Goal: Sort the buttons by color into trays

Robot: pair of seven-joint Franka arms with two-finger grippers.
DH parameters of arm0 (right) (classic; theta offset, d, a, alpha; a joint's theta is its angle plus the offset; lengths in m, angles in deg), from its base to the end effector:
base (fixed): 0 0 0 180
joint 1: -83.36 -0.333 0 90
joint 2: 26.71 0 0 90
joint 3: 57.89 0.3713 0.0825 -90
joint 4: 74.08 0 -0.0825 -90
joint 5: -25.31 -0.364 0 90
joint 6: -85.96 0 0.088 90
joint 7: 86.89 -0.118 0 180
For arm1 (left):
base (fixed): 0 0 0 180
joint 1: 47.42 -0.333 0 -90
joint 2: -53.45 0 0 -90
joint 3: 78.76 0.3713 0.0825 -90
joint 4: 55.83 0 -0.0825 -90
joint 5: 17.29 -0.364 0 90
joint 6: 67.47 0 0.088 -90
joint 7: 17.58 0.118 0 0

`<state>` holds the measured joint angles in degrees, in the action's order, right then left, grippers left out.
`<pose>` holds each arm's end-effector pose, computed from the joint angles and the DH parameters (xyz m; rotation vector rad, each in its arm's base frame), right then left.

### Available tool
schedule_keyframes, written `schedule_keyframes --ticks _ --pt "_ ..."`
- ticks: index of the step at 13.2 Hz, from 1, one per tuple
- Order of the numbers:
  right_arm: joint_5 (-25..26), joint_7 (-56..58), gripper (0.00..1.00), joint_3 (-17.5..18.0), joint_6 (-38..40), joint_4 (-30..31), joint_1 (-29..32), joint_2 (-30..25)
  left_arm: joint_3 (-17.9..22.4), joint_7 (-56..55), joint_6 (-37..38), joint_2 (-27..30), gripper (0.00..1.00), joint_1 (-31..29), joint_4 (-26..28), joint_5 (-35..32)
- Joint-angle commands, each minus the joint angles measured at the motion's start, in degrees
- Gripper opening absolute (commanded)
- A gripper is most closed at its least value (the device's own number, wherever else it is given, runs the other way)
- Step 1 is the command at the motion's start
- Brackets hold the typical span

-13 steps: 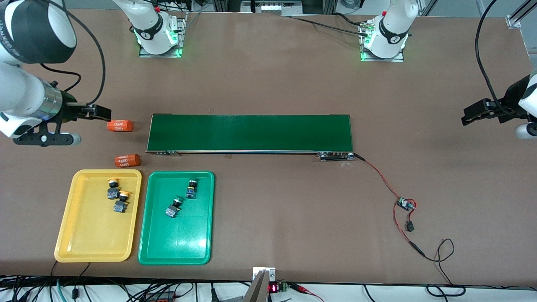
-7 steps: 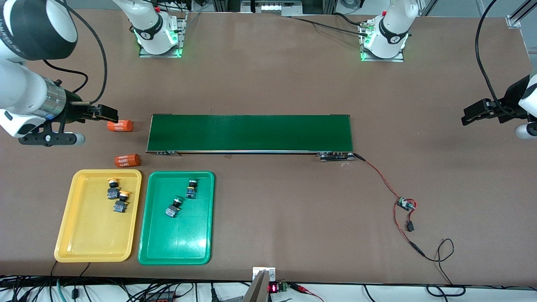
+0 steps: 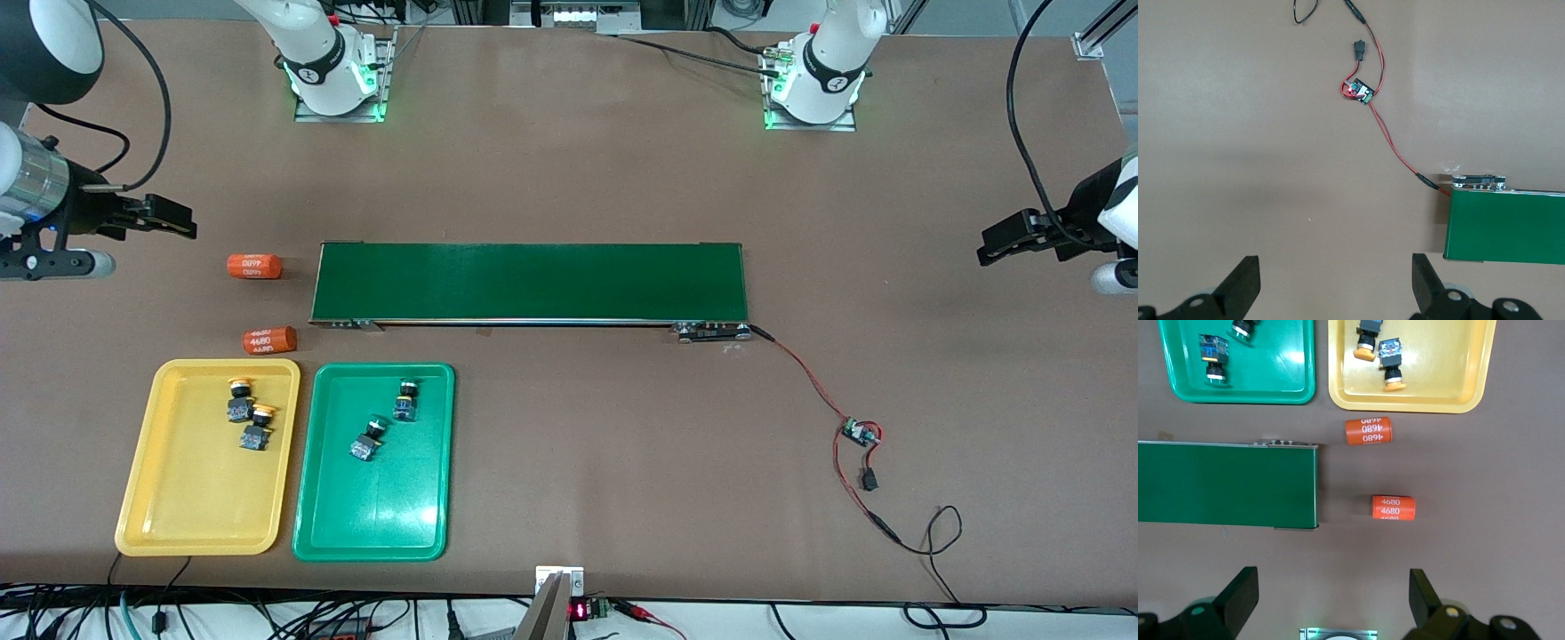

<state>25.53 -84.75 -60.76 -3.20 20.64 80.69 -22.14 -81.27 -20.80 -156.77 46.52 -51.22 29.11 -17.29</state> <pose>0.5502 -0.0013 0.5876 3.1247 0.0530 -0.2770 0.5756 0.0148 0.6404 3.1338 0.1237 -0.0703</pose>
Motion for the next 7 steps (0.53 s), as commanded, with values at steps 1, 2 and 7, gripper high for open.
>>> schedule_keyframes --ticks 1,2,7 --pt "-0.2 -1.1 1.0 -0.8 -0.5 1.5 -3.9 -1.2 -0.2 0.5 -0.3 1.3 1.0 -0.1 0.8 -0.7" --pt "0.0 -3.4 1.0 -0.7 -0.5 1.4 -4.2 -1.1 -0.2 0.5 -0.3 1.3 1.0 -0.1 0.8 -0.7" --pt "1.3 -2.7 1.0 -0.7 0.0 1.1 -3.4 -0.9 -0.2 0.4 -0.6 1.2 1.0 -0.1 0.8 -0.6"
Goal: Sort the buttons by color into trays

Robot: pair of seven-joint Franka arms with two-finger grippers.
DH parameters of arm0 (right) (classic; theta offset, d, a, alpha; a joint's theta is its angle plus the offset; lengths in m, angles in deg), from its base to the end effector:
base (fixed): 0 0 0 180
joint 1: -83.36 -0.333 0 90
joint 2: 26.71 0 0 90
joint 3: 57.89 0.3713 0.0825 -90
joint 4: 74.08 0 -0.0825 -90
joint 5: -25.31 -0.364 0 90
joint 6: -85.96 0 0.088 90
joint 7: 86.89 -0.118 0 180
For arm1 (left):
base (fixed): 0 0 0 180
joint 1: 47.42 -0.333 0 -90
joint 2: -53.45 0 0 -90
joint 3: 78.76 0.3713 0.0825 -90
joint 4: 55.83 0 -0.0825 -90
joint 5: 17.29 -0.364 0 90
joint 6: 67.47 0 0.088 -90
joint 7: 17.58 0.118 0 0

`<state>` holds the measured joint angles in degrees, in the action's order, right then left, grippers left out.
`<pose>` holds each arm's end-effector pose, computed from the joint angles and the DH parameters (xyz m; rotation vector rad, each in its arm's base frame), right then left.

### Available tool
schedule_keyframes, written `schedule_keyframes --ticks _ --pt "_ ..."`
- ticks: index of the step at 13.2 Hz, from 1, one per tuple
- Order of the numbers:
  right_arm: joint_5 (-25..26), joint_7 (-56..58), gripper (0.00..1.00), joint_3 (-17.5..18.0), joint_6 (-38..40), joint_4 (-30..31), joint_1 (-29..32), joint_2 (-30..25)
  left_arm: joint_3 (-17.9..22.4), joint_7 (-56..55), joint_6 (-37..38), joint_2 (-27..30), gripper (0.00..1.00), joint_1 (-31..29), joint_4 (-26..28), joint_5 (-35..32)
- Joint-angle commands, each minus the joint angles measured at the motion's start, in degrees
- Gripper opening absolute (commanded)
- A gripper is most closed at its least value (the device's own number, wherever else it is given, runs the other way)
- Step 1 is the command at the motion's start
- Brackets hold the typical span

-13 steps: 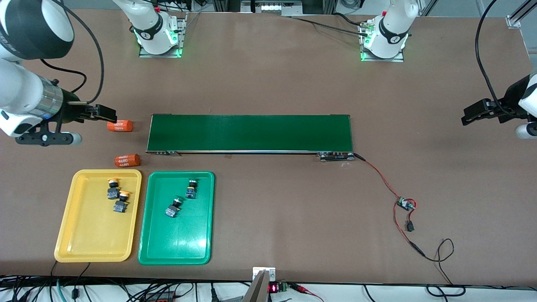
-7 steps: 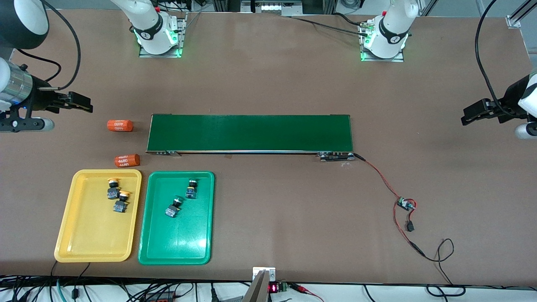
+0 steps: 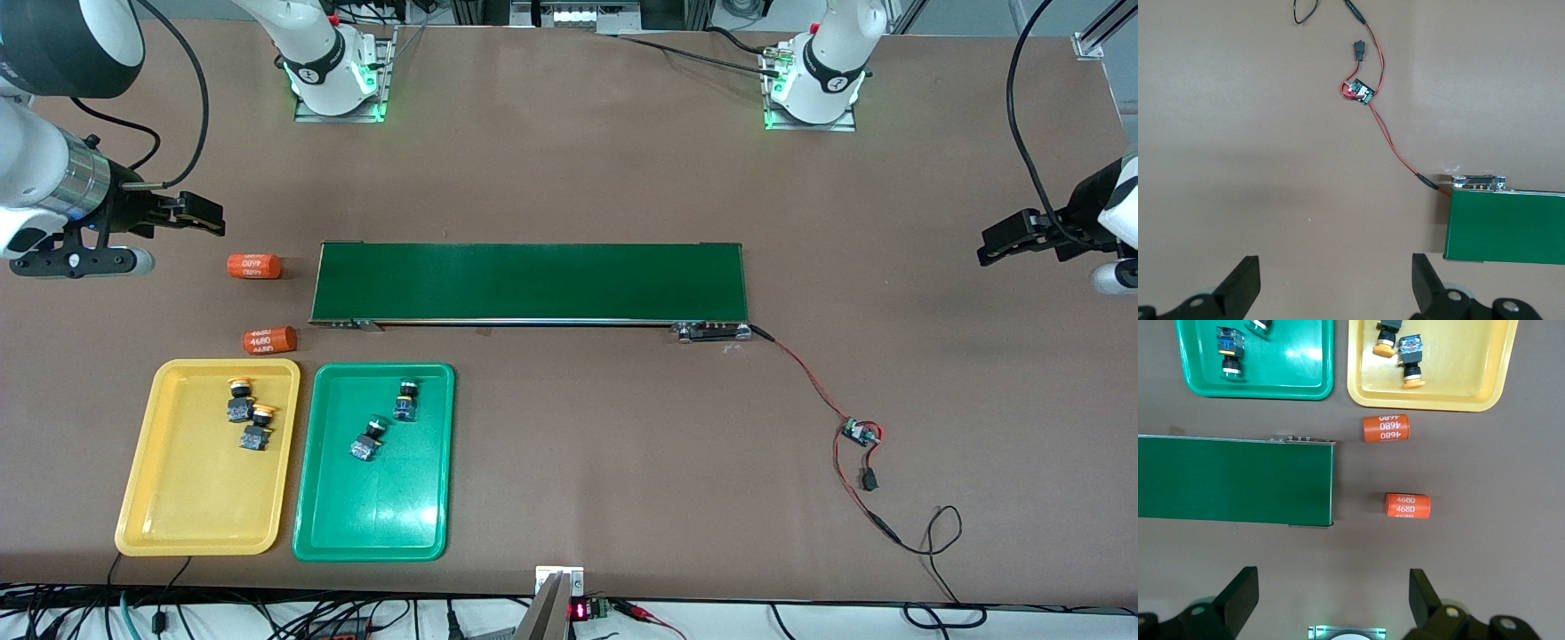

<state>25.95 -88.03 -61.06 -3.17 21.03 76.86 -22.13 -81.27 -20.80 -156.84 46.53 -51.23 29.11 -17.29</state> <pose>0.5485 0.0318 0.5845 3.1052 0.0603 -0.2857 0.5757 0.0149 0.6406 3.1338 0.1240 -0.0681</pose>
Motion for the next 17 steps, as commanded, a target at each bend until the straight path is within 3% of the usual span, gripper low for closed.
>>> schedule_keyframes --ticks 1,17 --pt "1.0 1.4 1.0 -0.4 0.0 0.7 0.5 -0.9 -0.2 0.5 -1.4 1.2 1.0 -0.1 0.8 -0.6" --pt "0.0 0.5 1.0 0.0 -2.0 0.8 -2.2 -0.1 -0.1 0.5 -1.8 2.6 1.0 -0.2 3.1 -0.6"
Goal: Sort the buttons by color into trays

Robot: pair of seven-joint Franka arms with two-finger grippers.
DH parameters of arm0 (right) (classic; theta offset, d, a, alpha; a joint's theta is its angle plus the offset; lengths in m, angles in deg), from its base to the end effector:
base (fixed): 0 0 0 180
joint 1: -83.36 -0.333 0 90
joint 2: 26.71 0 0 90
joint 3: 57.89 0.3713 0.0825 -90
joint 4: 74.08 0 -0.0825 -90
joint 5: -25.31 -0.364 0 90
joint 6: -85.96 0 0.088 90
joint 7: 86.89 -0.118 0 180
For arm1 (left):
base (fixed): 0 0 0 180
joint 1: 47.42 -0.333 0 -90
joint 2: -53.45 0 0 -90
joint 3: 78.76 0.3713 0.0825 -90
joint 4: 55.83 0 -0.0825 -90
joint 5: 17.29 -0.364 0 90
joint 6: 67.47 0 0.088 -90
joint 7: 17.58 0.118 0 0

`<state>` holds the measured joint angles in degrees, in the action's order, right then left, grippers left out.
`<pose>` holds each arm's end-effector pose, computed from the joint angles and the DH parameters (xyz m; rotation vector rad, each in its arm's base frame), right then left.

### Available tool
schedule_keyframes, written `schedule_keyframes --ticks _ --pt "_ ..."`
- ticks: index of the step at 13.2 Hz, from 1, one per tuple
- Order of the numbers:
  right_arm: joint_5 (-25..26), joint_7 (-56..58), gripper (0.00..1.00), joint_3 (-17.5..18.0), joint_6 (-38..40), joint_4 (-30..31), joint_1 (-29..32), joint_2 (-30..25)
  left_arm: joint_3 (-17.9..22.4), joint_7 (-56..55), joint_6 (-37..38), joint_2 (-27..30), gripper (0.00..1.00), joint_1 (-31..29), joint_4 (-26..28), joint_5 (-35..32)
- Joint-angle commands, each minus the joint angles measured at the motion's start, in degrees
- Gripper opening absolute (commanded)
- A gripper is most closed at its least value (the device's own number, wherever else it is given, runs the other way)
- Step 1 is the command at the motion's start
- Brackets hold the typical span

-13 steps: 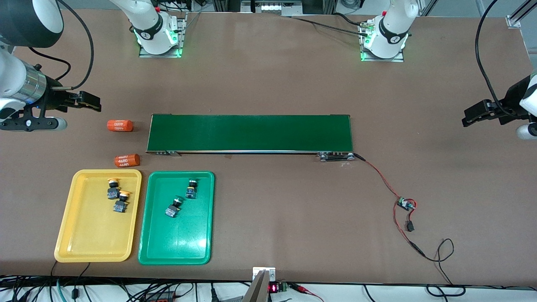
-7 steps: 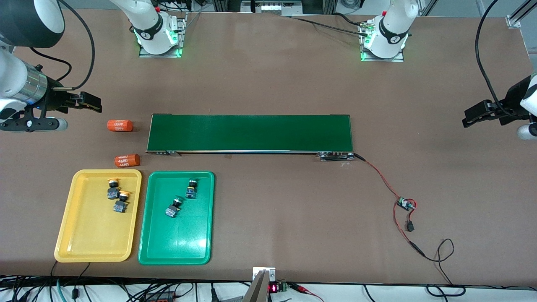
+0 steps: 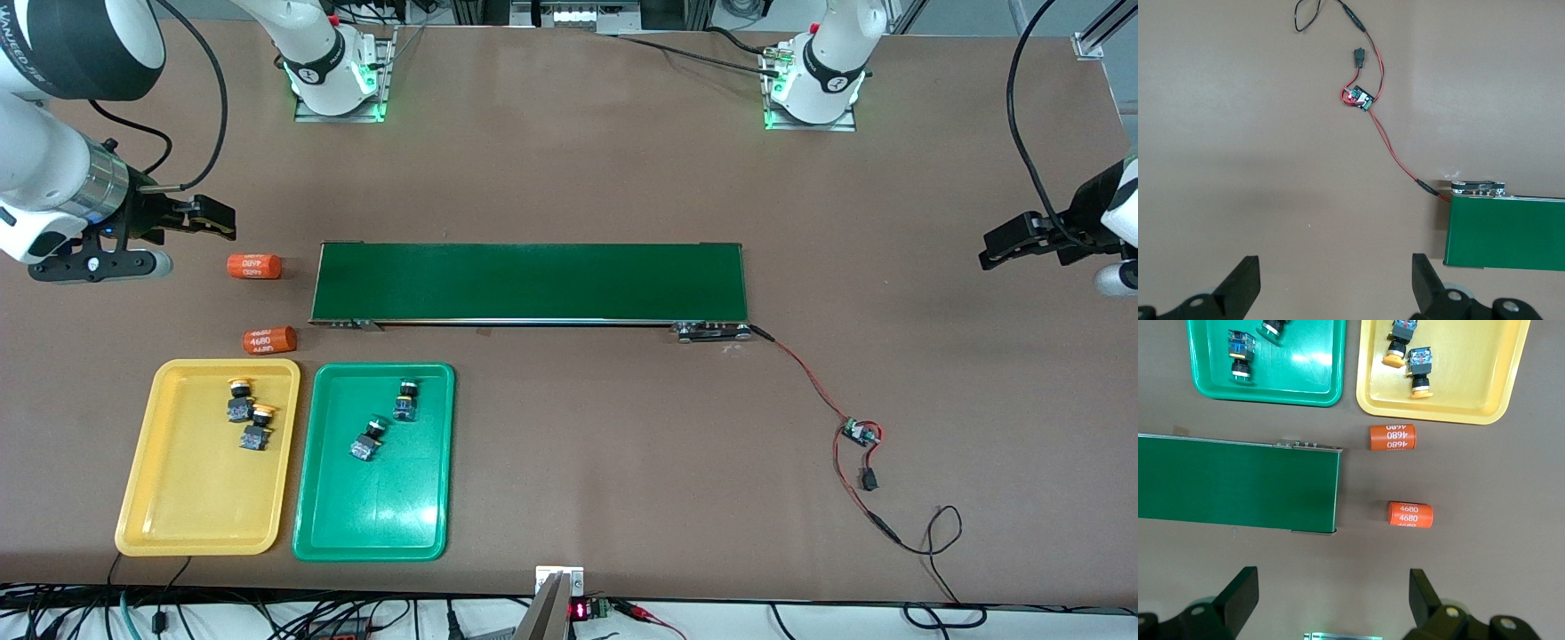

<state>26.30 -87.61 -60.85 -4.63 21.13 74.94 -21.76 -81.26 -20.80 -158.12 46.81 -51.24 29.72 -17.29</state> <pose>0.5518 0.0519 0.5819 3.0976 0.1304 -0.2572 0.5763 0.0150 0.6405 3.1342 0.1246 -0.0421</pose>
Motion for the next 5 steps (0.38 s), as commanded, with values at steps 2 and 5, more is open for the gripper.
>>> schedule_keyframes --ticks 2,5 --pt "-0.4 0.0 1.0 -0.2 -0.5 0.6 -0.2 -0.5 0.0 0.5 -0.7 2.2 1.0 -0.2 2.5 -0.6" --pt "-0.4 0.0 1.0 -0.2 -0.2 0.7 -0.3 -0.6 0.0 0.5 -0.7 2.2 1.0 -0.1 2.5 -0.6"
